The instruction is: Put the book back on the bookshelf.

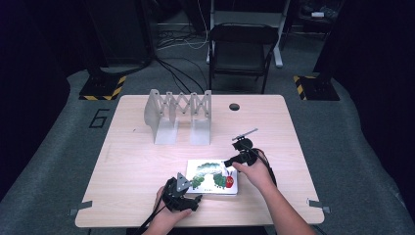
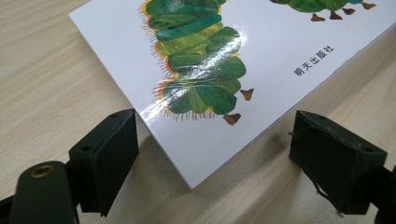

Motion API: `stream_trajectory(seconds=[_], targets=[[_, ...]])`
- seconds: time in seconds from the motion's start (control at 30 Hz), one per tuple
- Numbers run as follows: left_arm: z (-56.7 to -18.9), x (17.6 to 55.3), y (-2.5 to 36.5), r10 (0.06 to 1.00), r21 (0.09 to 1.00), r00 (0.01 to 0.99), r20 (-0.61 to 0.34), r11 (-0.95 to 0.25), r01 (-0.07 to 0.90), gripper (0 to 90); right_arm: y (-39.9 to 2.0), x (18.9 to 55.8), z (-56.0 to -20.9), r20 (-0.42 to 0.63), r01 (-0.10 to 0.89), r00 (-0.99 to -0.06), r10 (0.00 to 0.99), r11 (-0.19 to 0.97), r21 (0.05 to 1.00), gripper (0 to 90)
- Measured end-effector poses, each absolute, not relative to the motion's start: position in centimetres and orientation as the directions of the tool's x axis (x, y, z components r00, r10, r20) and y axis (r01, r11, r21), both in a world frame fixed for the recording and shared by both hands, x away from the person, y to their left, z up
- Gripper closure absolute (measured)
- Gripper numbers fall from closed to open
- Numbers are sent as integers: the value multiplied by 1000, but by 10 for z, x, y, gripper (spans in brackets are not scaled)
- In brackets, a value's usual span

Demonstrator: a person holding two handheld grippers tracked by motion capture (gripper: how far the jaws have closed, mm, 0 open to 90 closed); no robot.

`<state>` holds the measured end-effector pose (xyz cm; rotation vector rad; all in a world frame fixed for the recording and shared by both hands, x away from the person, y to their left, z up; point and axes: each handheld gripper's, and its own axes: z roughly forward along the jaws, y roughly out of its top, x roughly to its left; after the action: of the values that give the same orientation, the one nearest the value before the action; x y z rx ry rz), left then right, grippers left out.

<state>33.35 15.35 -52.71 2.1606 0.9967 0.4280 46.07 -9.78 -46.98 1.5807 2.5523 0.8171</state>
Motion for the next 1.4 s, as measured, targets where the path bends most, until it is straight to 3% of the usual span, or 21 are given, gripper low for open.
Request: stream_trajectory(seconds=[1.4], targets=[[-530, 330, 152, 789, 745, 615, 6, -414, 524, 175, -103, 464, -483, 287, 849, -463, 839, 326, 417, 450]])
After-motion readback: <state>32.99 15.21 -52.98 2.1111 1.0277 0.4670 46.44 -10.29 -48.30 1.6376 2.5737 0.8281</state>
